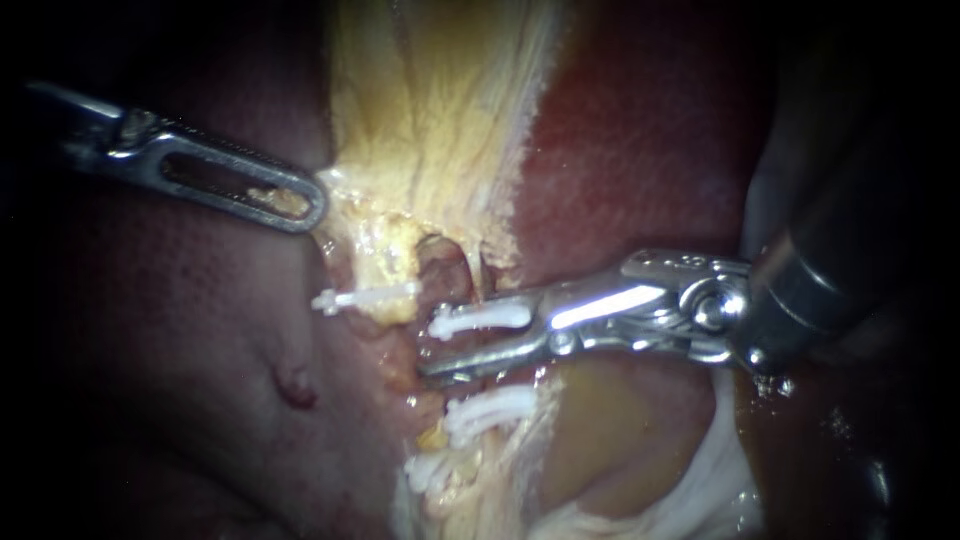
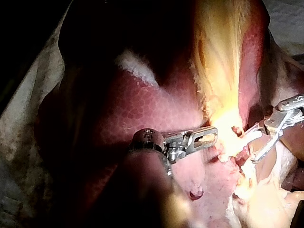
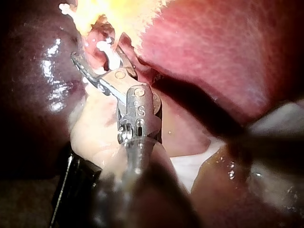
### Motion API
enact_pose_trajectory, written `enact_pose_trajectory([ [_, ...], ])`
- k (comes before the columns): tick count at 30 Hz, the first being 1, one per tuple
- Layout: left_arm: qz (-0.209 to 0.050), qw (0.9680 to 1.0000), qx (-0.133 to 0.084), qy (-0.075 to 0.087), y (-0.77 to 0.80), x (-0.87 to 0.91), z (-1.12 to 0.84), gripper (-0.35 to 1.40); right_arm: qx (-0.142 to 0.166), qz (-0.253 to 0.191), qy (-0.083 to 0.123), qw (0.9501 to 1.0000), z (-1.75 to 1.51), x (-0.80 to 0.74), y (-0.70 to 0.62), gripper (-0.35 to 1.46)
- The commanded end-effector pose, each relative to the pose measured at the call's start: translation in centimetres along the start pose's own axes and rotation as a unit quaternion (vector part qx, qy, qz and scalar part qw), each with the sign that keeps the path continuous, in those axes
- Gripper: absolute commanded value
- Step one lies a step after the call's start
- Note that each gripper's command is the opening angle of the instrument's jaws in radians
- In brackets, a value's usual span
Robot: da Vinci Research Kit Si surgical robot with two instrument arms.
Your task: Going back third clip right tube
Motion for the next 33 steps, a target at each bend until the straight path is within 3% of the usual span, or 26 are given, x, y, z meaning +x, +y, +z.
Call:
enact_pose_trajectory([
  [1,0.000,1.0000,0.000,0.000,0.00,0.00,0.00,-0.35,-0.007,-0.011,0.002,0.9999,-0.01,-0.01,0.02,0.50],
  [7,0.000,1.0000,0.000,0.000,0.00,0.00,0.00,-0.35,-0.027,-0.055,0.008,0.9981,-0.13,-0.05,0.13,0.50],
  [11,0.000,1.0000,0.000,0.000,0.00,0.00,0.00,-0.35,-0.030,-0.084,0.007,0.9960,-0.24,-0.07,0.13,0.50],
  [23,0.000,1.0000,0.001,0.000,0.01,0.01,-0.02,-0.35,-0.034,-0.148,0.005,0.9885,-0.70,-0.08,0.00,0.50],
  [33,0.000,1.0000,0.001,0.000,0.01,0.01,-0.02,-0.35,-0.039,-0.189,0.011,0.9811,-1.30,0.11,-0.21,0.50],
])
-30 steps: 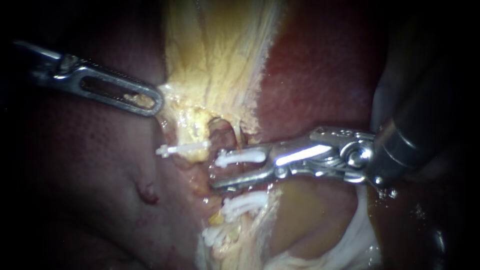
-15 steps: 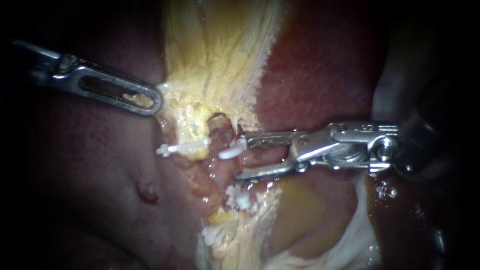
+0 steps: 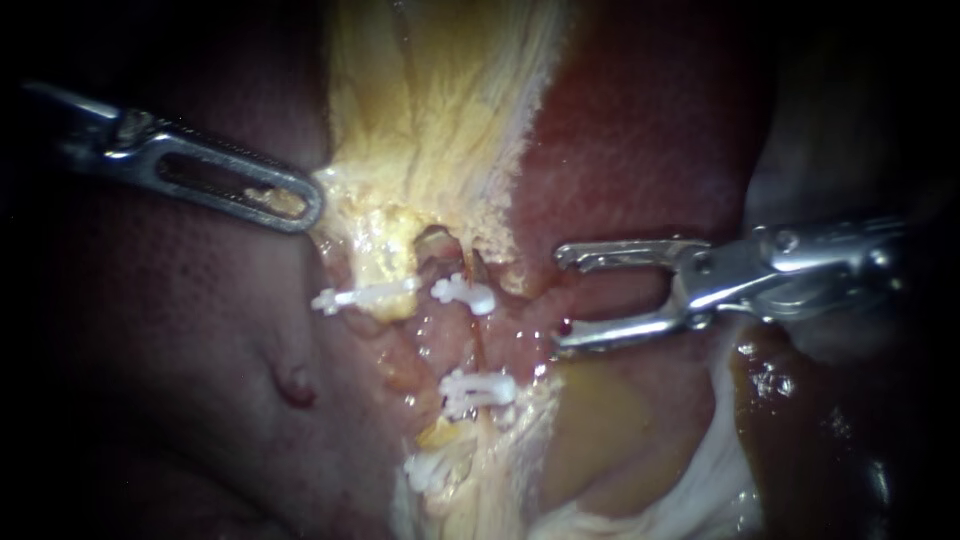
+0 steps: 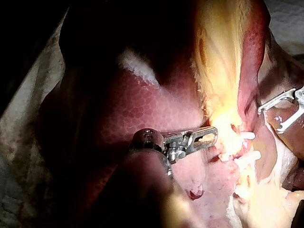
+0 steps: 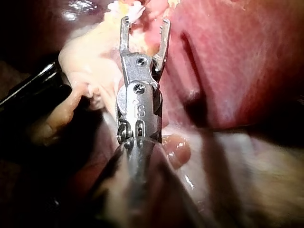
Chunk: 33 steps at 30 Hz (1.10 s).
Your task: Going back third clip right tube
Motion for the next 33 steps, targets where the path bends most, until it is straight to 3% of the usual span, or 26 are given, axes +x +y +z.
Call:
enact_pose_trajectory([
  [1,0.000,1.0000,0.000,0.000,0.00,0.00,0.00,-0.35,0.000,-0.003,0.000,1.0000,-0.03,0.01,-0.01,0.50],
  [13,0.000,1.0000,-0.002,-0.001,0.02,0.00,0.08,-0.35,0.003,-0.029,-0.001,0.9996,-0.15,0.01,-0.08,0.50],
  [25,0.004,1.0000,-0.001,0.000,0.11,0.09,0.59,-0.35,0.005,-0.048,-0.001,0.9988,-0.22,-0.02,-0.09,0.50],
  [33,0.006,1.0000,0.003,0.003,0.14,0.12,0.78,-0.35,0.004,-0.051,-0.001,0.9987,-0.23,-0.02,-0.10,0.50],
])
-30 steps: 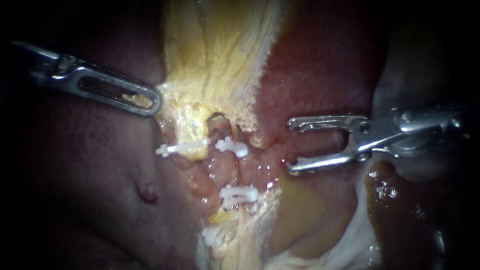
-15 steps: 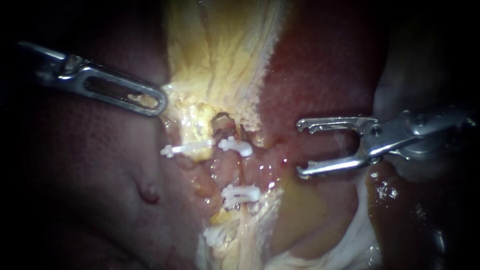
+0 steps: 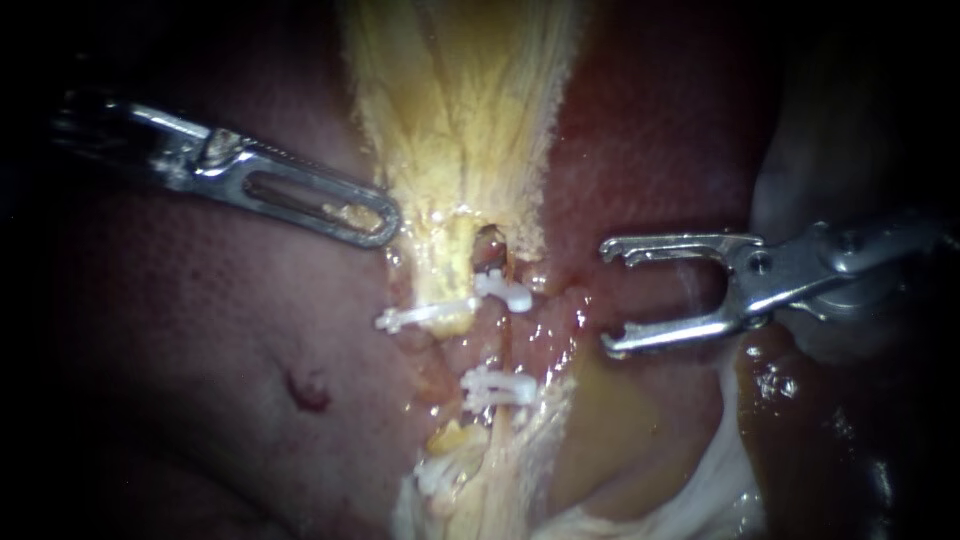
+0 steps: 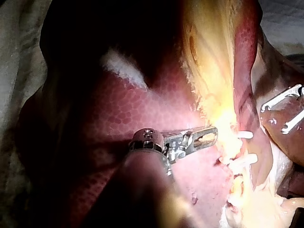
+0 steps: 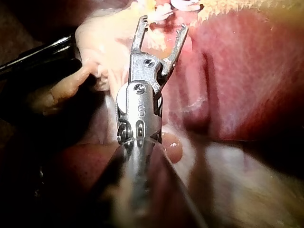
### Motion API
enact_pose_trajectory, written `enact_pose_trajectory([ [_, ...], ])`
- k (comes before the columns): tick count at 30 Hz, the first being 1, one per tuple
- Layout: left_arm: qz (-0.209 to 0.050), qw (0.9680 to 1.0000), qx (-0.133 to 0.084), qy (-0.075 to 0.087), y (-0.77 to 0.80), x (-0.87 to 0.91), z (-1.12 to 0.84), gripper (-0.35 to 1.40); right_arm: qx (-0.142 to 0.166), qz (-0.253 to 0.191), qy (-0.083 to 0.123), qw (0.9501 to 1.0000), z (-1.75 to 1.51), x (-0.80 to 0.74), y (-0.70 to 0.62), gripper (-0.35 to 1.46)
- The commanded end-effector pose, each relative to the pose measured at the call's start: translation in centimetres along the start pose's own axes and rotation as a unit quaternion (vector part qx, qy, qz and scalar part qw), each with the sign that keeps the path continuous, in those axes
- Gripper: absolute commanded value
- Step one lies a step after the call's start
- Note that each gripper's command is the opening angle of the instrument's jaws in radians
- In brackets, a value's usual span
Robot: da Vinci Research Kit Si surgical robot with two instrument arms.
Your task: Going back third clip right tube
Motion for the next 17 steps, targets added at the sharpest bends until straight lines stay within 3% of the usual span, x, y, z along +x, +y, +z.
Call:
enact_pose_trajectory([
  [1,0.000,1.0000,0.000,0.001,0.00,0.01,0.03,-0.35,0.000,0.000,0.000,1.0000,0.00,0.00,0.00,0.50],
  [17,0.002,1.0000,0.003,0.003,0.01,0.05,0.12,-0.35,0.002,0.000,0.000,1.0000,0.00,0.01,0.00,0.50],
])
